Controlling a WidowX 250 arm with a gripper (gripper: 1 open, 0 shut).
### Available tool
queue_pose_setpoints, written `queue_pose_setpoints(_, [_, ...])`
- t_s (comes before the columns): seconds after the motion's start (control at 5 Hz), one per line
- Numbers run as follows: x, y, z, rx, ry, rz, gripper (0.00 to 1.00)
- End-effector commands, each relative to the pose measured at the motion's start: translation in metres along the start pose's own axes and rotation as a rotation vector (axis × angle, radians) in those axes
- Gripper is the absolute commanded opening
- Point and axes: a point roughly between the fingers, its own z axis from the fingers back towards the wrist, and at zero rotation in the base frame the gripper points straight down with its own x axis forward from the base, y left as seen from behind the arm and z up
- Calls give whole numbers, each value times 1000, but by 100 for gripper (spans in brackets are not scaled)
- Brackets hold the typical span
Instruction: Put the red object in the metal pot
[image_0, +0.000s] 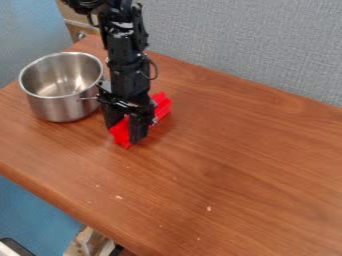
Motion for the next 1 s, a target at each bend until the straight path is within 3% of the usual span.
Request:
queue_pose_setpoints(0.0, [5,7,29,29,-76,7,0])
queue_pose_setpoints(0.8, [3,9,58,18,-103,36,0])
